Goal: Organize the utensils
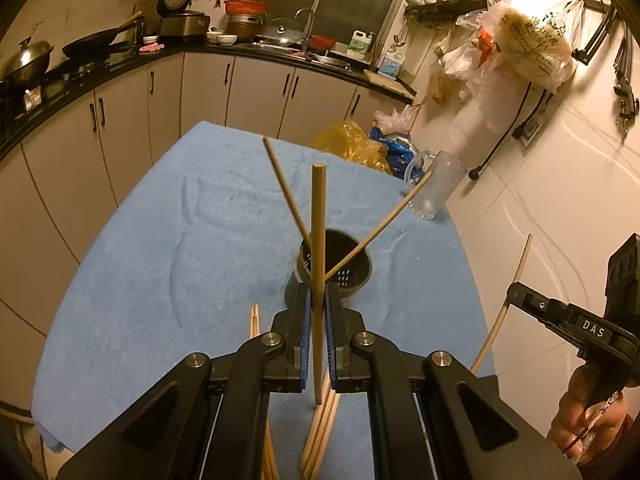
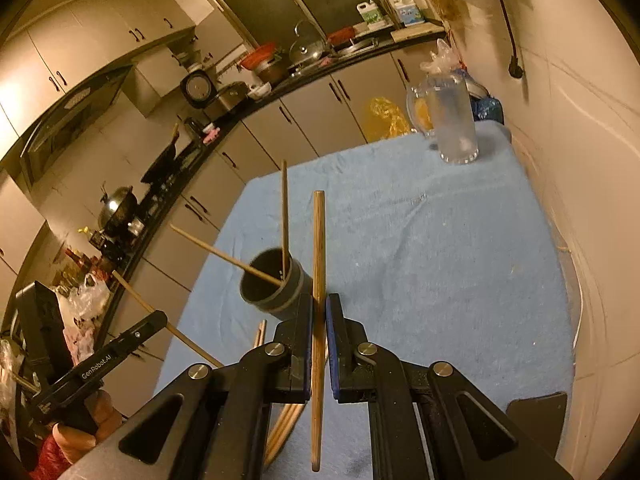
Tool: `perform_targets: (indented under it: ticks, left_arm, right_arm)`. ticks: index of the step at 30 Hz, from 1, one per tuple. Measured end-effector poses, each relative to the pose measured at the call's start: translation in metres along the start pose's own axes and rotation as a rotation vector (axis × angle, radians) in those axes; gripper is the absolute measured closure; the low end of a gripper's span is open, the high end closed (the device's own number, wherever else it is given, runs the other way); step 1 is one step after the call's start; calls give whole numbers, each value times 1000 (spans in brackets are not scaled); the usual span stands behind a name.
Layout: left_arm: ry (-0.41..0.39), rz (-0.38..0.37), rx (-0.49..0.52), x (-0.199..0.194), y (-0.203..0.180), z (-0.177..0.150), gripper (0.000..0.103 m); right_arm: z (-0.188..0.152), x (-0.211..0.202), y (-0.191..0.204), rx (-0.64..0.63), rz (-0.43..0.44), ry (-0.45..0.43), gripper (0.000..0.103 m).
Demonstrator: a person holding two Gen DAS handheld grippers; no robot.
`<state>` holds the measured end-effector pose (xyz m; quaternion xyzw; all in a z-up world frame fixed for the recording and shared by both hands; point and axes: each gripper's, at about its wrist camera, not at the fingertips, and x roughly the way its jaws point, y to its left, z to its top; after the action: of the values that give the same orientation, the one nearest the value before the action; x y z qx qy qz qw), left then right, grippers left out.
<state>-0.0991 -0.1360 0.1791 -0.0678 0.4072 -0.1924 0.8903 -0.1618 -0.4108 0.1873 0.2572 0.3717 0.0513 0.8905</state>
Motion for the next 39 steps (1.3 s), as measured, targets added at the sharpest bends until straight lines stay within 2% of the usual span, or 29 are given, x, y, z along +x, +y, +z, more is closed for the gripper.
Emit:
perform_targets:
  ticks: [8, 22, 29, 34, 39]
  left_arm:
    - [-37, -15, 27, -16, -4, 24, 97]
    - [-107, -124, 104, -27, 5, 89, 97]
    - [-116, -162, 115, -11, 7, 116, 97]
    - [-102, -162, 108, 13, 12, 123, 97]
    - [-82, -169, 107, 34, 16, 121, 97]
  right_arm:
    - [17, -8, 16, 4, 26, -51, 97]
    - [63, -7, 59, 89, -51, -194, 97]
    - [92, 8, 59, 192, -144, -278, 96]
    - [100, 27, 57, 251, -177, -298, 96]
    - [100, 48, 60, 250, -219, -300, 97]
